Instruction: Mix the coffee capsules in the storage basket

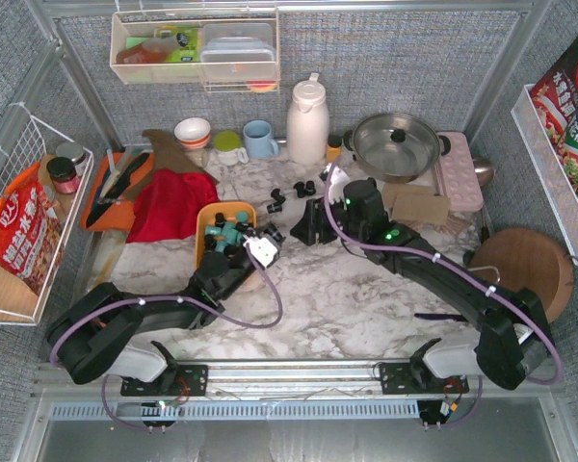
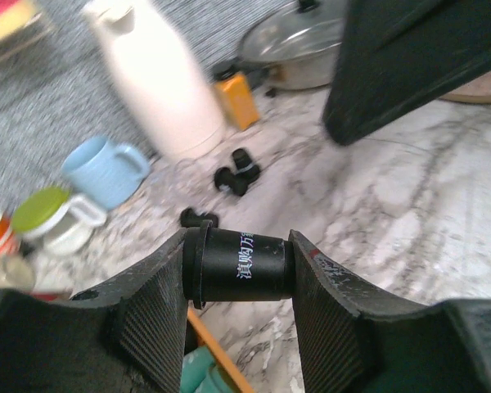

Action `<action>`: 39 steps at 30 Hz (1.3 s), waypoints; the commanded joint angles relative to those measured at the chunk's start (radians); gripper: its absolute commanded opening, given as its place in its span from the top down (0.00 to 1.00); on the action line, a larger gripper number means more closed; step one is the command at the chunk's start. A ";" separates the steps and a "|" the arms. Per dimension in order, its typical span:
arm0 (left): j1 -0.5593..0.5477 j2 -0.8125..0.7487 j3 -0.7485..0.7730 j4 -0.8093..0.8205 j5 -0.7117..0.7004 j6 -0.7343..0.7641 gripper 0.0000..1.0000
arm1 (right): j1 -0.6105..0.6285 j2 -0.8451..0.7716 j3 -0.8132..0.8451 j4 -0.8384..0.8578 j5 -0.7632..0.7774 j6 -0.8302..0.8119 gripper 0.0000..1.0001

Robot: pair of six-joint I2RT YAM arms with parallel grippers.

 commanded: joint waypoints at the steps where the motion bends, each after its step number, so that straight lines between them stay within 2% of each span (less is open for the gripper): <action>1: 0.032 0.012 0.040 -0.093 -0.273 -0.177 0.79 | -0.019 0.056 0.068 -0.035 0.261 -0.129 0.42; 4: 0.095 0.017 0.062 -0.183 -0.342 -0.350 0.79 | -0.044 0.161 0.121 -0.022 0.373 -0.198 0.43; 7: 0.176 0.023 0.066 -0.229 -0.346 -0.564 0.76 | -0.084 0.287 0.188 0.013 0.390 -0.242 0.43; 11: 0.231 0.041 0.083 -0.283 -0.331 -0.674 0.72 | -0.132 0.469 0.327 0.010 0.410 -0.275 0.43; 14: 0.237 0.053 0.099 -0.345 -0.375 -0.742 0.66 | -0.156 0.607 0.455 -0.017 0.389 -0.298 0.43; 17: 0.242 0.066 0.123 -0.430 -0.423 -0.810 0.58 | -0.169 0.743 0.571 -0.040 0.358 -0.314 0.43; 25: 0.248 0.101 0.254 -0.763 -0.585 -1.017 0.22 | -0.191 0.912 0.739 -0.047 0.267 -0.299 0.43; 30: 0.254 0.094 0.280 -0.836 -0.602 -1.101 0.20 | -0.194 0.956 0.791 -0.052 0.259 -0.305 0.43; 34: 0.254 0.078 0.276 -0.821 -0.597 -1.093 0.19 | -0.200 0.985 0.836 -0.069 0.230 -0.306 0.46; 37: 0.254 0.068 0.279 -0.799 -0.595 -1.052 0.19 | -0.200 0.995 0.851 -0.076 0.218 -0.308 0.52; 39: 0.255 0.058 0.281 -0.787 -0.598 -1.026 0.18 | -0.200 1.002 0.864 -0.090 0.212 -0.306 0.64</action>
